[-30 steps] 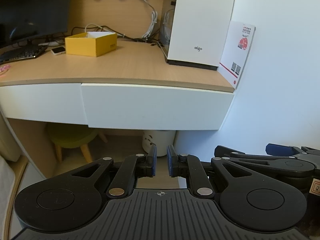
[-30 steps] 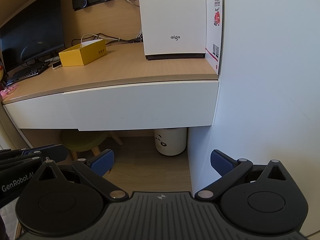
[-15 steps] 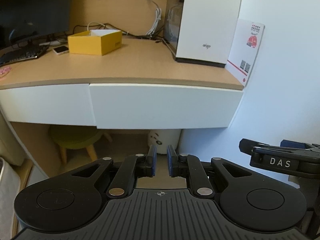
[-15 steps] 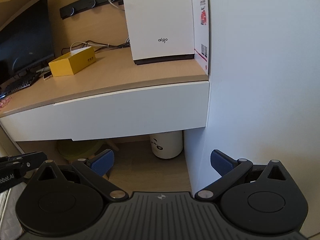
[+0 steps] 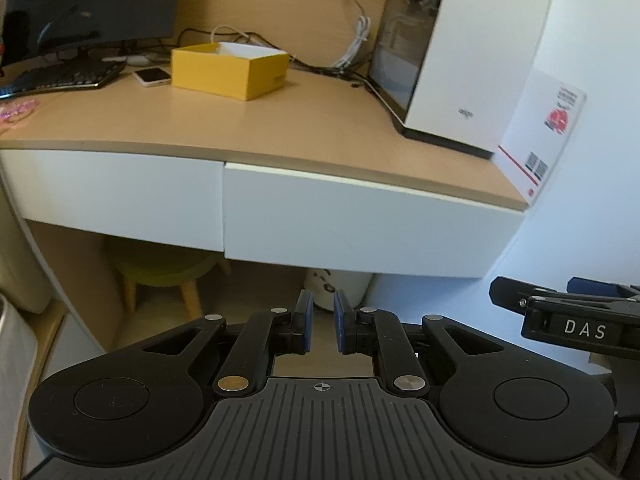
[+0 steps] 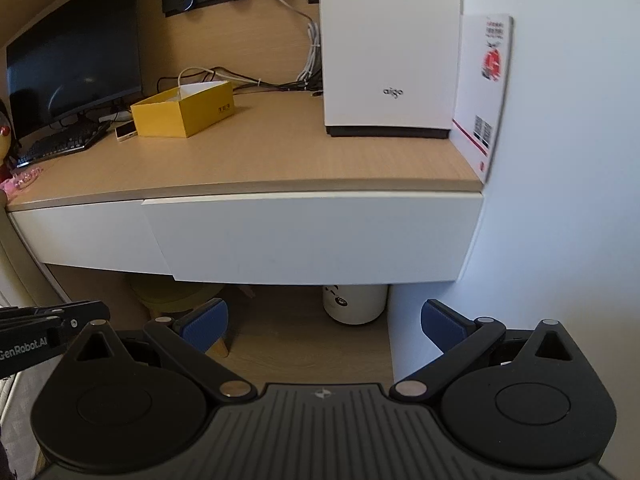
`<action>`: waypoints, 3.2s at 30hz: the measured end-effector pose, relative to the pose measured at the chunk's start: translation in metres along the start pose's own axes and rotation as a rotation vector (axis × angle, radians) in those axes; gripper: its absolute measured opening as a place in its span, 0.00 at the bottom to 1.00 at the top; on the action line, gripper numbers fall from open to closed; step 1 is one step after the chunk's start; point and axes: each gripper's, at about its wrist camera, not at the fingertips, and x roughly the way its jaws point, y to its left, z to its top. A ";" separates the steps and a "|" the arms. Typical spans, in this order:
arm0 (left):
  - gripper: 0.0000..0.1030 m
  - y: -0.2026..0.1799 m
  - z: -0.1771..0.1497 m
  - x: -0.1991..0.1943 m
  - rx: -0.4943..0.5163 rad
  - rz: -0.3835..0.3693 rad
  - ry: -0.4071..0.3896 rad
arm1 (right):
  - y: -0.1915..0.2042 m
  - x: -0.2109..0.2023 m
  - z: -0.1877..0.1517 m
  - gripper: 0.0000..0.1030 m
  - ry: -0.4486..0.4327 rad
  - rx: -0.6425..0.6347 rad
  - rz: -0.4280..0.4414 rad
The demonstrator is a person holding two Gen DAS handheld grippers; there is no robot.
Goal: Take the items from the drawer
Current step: 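Move both tools toward the white desk drawer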
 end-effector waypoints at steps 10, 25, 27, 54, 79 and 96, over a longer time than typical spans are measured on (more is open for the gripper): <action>0.13 0.023 0.015 0.026 -0.057 0.011 0.014 | 0.007 0.031 0.030 1.00 0.017 -0.068 -0.015; 0.14 0.077 0.079 0.100 -0.208 0.076 -0.068 | 0.021 0.115 0.065 1.00 -0.039 -0.172 0.158; 0.14 0.087 0.087 0.117 -0.222 0.040 -0.055 | 0.023 0.121 0.066 1.00 -0.060 -0.214 0.157; 0.14 0.118 0.119 0.177 -0.236 0.029 0.023 | 0.053 0.180 0.082 0.97 0.018 -0.183 0.191; 0.14 0.158 0.120 0.170 -0.308 -0.034 0.095 | 0.147 0.184 0.077 0.97 -0.012 -0.494 0.280; 0.14 0.193 0.120 0.167 -0.290 -0.157 0.150 | 0.226 0.201 0.080 0.89 0.034 -0.640 0.362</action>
